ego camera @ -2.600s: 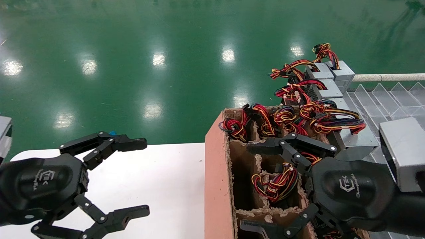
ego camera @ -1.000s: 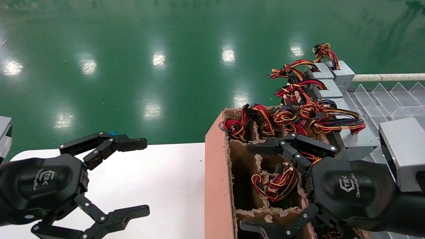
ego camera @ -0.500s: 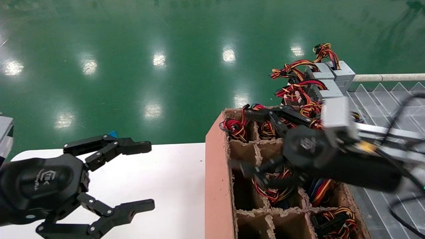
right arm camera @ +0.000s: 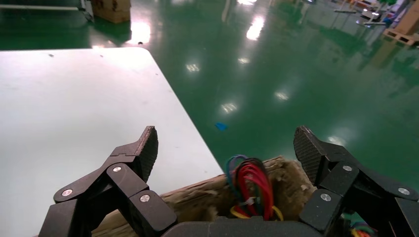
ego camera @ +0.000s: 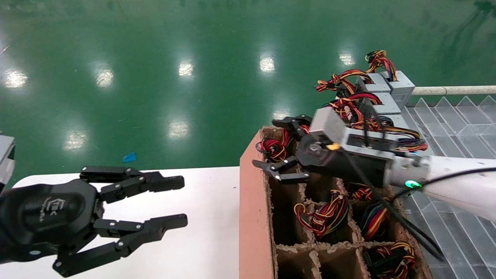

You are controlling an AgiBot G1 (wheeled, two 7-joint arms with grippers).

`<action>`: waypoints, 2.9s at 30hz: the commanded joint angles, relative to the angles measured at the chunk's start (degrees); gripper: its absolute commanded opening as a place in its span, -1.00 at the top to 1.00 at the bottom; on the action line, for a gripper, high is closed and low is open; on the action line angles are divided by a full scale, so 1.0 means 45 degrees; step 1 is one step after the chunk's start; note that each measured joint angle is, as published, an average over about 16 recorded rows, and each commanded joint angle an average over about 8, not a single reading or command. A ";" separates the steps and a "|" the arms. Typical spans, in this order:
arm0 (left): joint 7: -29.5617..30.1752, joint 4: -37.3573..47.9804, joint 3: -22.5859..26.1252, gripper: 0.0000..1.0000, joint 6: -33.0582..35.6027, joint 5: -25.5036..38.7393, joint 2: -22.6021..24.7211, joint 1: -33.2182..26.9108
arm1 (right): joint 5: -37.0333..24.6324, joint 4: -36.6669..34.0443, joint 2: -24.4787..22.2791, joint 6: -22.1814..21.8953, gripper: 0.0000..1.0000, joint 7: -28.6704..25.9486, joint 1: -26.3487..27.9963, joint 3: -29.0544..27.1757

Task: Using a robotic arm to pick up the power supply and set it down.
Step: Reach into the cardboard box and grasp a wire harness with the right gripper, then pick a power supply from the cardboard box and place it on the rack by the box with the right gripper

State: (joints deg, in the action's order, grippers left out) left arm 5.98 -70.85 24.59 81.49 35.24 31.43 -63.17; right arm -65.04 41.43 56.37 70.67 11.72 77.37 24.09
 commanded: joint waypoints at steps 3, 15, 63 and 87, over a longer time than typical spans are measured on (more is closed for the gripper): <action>0.0000 0.0000 0.0000 1.00 0.0000 0.0000 0.0000 0.0000 | -0.0327 -0.0937 0.0515 -0.0289 1.00 0.0690 0.0405 0.0117; 0.0000 0.0000 0.0000 1.00 0.0000 0.0000 0.0000 0.0000 | -0.0811 -0.2896 0.0771 0.0039 1.00 0.1796 0.1279 0.0358; 0.0000 0.0000 0.0001 1.00 0.0000 0.0000 0.0000 0.0000 | -0.0322 -0.1561 -0.0550 0.1703 1.00 0.4552 0.2451 -0.0166; 0.0000 0.0000 0.0001 1.00 0.0000 0.0000 0.0000 0.0000 | 0.0969 0.1183 -0.2540 -0.1000 1.00 0.4793 0.3929 -0.2463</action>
State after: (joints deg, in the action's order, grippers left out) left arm 5.98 -70.85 24.60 81.48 35.24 31.43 -63.17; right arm -60.97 46.20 44.86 66.63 33.43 95.19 13.30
